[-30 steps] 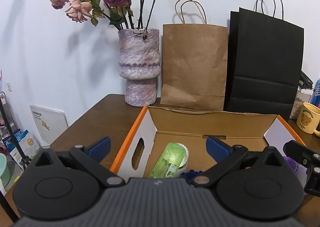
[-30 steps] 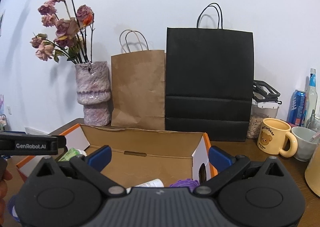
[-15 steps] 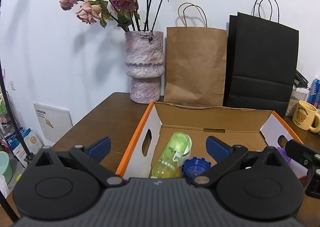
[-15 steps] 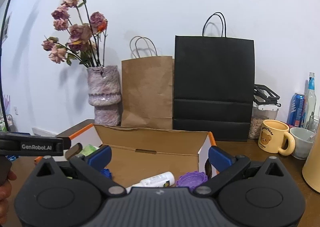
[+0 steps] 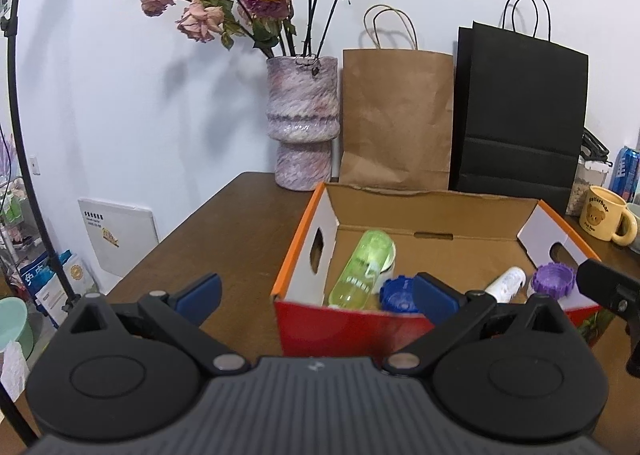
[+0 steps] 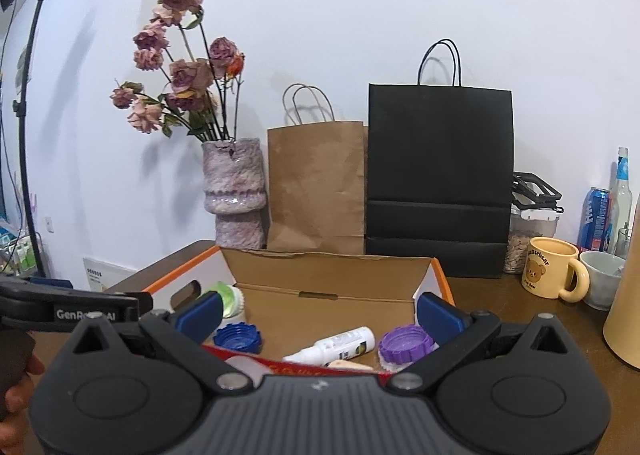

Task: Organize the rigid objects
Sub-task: 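Withdraw both tools from the box toward the blue lid and white container, then close the right tool on the white plastic container while the left tool nears the blue lid, then close the left tool on the wide blue lid while the right tool holds the container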

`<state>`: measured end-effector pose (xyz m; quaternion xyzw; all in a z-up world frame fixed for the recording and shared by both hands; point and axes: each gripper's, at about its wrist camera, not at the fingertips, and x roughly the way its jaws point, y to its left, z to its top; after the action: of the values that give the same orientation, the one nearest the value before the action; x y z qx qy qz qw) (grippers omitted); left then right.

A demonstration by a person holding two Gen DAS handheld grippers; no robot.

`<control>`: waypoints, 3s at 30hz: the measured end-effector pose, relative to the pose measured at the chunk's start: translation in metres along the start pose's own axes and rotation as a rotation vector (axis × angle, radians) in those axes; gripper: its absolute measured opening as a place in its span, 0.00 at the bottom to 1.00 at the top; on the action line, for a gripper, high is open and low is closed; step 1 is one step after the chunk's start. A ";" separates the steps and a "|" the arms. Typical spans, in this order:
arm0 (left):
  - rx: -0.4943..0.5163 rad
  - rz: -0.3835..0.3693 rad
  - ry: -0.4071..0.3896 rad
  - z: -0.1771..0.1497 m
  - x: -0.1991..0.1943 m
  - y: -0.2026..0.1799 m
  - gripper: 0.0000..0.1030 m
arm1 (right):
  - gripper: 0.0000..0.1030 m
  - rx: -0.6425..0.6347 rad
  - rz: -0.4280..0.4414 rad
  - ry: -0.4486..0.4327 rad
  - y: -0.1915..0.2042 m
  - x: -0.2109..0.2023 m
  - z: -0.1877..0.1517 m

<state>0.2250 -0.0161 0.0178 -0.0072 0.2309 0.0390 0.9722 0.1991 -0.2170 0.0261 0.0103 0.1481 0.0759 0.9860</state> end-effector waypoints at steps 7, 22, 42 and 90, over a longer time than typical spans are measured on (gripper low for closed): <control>-0.001 0.001 0.019 -0.013 -0.015 0.015 1.00 | 1.00 -0.010 0.014 0.012 0.012 -0.018 -0.009; 0.000 -0.002 0.077 -0.041 -0.027 0.052 1.00 | 1.00 -0.045 0.027 0.080 0.045 -0.030 -0.033; -0.033 -0.041 0.154 -0.055 0.000 0.085 1.00 | 1.00 -0.068 -0.045 0.222 0.069 0.016 -0.059; 0.023 -0.078 0.220 -0.059 0.029 0.037 1.00 | 0.54 -0.008 -0.057 0.206 0.040 0.034 -0.056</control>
<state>0.2217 0.0211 -0.0482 -0.0094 0.3363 -0.0024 0.9417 0.2091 -0.1724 -0.0358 -0.0057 0.2484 0.0489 0.9674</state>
